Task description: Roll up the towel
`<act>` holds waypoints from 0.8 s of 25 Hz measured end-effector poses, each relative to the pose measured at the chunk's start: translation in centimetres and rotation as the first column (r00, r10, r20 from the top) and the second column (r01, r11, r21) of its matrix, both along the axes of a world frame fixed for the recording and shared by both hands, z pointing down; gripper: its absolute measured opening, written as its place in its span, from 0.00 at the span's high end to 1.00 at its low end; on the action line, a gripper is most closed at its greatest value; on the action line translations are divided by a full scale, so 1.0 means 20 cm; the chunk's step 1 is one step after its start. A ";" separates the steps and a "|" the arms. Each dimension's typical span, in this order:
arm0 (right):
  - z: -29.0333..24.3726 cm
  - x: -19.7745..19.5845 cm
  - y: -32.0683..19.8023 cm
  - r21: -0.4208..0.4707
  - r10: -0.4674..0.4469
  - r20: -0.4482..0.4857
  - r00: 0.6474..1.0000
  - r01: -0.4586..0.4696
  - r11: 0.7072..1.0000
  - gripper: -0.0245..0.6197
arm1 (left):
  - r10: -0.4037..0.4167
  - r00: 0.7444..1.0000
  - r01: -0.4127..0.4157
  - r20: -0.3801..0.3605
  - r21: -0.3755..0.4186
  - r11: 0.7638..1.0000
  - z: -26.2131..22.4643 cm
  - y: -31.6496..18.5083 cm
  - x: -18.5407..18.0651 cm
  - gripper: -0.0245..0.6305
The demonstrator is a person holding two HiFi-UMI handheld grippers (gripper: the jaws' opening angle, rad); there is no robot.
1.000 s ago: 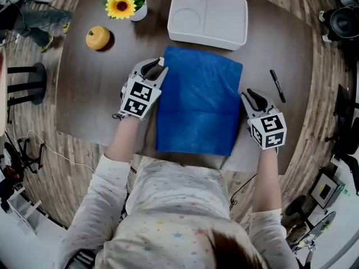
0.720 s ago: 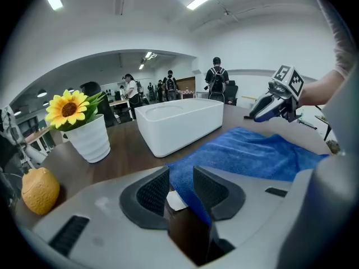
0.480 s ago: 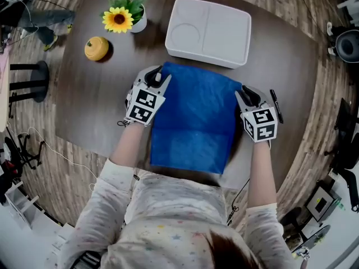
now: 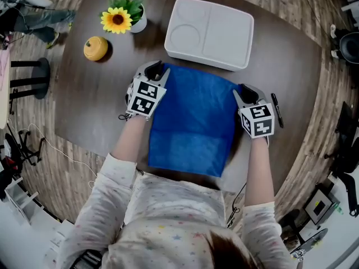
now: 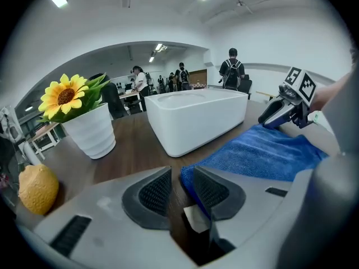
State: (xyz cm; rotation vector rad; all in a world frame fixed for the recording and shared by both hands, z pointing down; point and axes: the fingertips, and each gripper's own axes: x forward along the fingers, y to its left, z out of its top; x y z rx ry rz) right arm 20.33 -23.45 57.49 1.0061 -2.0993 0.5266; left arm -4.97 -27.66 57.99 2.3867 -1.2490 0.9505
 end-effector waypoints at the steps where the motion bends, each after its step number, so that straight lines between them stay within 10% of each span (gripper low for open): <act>1: 0.00 0.00 0.00 -0.002 -0.006 -0.001 1.000 0.006 1.000 0.78 | 0.007 1.000 -0.007 0.003 -0.002 1.000 0.00 0.00 0.01 0.78; 6: 0.00 -0.06 0.04 -0.022 -0.065 -0.006 0.998 0.065 0.998 0.93 | 0.103 0.994 -0.102 0.028 -0.030 0.994 0.02 0.02 0.05 0.90; 20: -0.40 -0.02 0.14 0.164 -0.083 0.026 0.996 0.077 0.983 0.93 | 0.138 0.990 -0.135 -0.025 0.099 0.986 -0.32 0.21 0.01 0.92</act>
